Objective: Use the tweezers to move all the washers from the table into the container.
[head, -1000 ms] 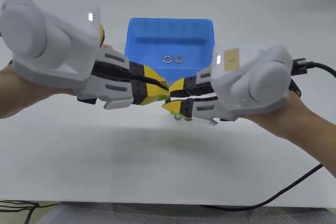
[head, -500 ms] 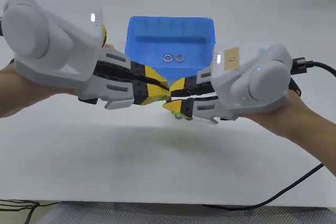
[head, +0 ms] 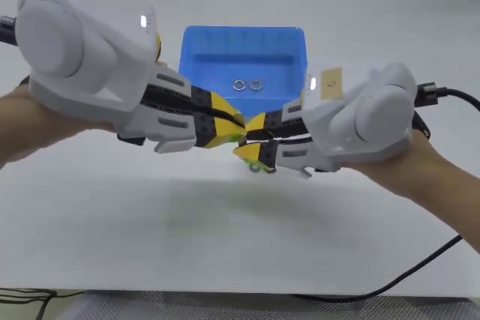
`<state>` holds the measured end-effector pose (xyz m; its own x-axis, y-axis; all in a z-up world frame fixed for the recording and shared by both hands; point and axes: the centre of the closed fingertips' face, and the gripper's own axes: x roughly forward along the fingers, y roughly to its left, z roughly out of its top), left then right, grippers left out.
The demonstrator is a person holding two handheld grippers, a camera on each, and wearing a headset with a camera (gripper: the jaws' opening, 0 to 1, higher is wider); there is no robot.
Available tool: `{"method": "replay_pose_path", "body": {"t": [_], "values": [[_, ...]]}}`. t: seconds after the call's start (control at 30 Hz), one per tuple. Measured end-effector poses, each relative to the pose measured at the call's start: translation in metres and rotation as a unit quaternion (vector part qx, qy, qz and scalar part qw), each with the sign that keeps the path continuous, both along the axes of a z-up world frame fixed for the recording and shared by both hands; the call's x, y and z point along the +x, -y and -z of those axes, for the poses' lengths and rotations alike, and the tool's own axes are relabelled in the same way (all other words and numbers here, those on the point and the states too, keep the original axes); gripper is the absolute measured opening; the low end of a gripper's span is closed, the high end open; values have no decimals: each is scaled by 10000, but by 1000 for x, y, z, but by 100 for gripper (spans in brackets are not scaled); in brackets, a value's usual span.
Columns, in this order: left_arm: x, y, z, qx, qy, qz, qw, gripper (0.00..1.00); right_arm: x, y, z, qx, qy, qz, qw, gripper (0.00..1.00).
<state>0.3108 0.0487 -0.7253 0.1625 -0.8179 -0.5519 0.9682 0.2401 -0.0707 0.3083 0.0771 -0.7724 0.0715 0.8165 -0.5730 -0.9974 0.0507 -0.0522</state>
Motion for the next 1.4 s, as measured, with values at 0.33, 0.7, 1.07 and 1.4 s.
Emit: {"method": "replay_pose_path", "body": {"t": [0.33, 0.7, 1.07, 1.4], "values": [[-1, -4, -7, 34, -45, 11, 10000, 7, -1, -3, -6, 59, 32, 38, 10000, 10], [-3, -8, -35, 65, 195, 145, 9997, 7, -1, -9, -37, 237, 203, -9, 9995, 10], [1, -16, -65, 7, 547, 204, 9983, 7, 4, -14, -72, 393, 547, 51, 9977, 10], [27, -18, -83, -58, 940, 198, 9954, 7, 32, -16, -92, 426, 910, 41, 9949, 10]]}}
